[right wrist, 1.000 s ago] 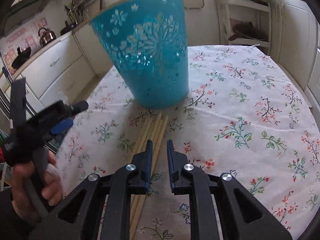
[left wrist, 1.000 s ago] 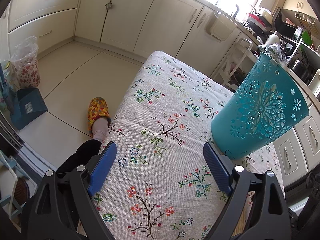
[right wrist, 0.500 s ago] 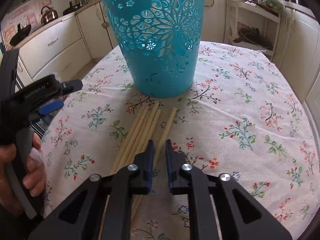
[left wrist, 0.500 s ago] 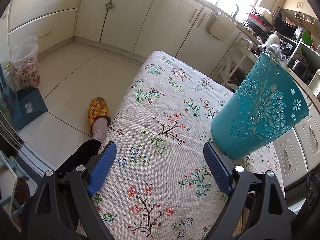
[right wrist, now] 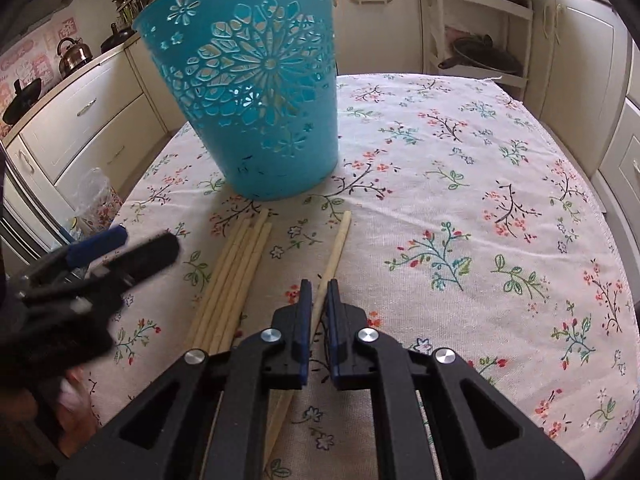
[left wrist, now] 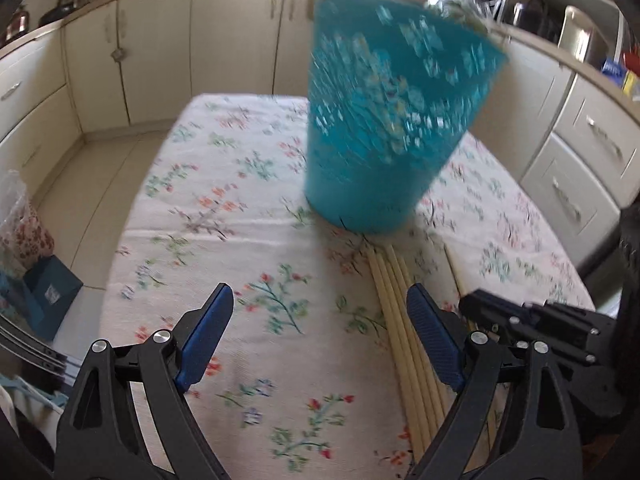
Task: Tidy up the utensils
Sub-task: 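Move the left gripper down to the stick bundle beside the cup, then close the left gripper on one wooden stick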
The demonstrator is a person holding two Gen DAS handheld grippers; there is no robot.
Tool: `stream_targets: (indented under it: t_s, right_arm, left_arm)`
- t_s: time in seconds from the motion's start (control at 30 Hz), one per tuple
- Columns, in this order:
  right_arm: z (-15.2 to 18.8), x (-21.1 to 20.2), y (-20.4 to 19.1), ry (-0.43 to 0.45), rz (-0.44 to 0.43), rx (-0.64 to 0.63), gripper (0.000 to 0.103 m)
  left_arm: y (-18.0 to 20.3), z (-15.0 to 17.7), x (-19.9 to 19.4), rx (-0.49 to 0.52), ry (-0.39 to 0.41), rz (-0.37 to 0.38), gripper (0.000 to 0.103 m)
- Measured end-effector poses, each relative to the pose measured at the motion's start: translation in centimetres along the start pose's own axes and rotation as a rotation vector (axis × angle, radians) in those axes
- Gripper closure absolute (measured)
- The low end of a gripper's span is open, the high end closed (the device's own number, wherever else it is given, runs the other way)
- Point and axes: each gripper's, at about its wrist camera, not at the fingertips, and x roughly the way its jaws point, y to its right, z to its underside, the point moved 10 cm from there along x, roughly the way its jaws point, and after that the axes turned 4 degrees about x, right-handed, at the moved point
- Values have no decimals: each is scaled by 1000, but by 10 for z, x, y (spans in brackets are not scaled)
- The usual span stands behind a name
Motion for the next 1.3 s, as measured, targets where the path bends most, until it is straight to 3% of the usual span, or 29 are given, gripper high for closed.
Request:
stream_targets:
  t_s: [0.27,0.47,0.87,0.97,1.03,1.3]
  right_arm:
    - [-1,0,1,-9,-21,20,95]
    - [-3,2,4,-11,-29,28,94]
    - [-7,3,4,1,-28,34,94]
    - [-8,4,3,-1,-24,11,94]
    - [-7,3,1,-7,-40,0,95]
    - [-12,5,8,-7,-36,26,95]
  left_arm:
    - [8,11,17,64,-94,-80,22]
    - [8,10,18,83,-100,-108,24]
    - [9,5,21,99,-99,-108,54]
    - [11,1,23,103,-97,-92,69]
    - [9,-1,23,86,-99,-74,86]
    - [0,-1,23,7,-131,-36,88]
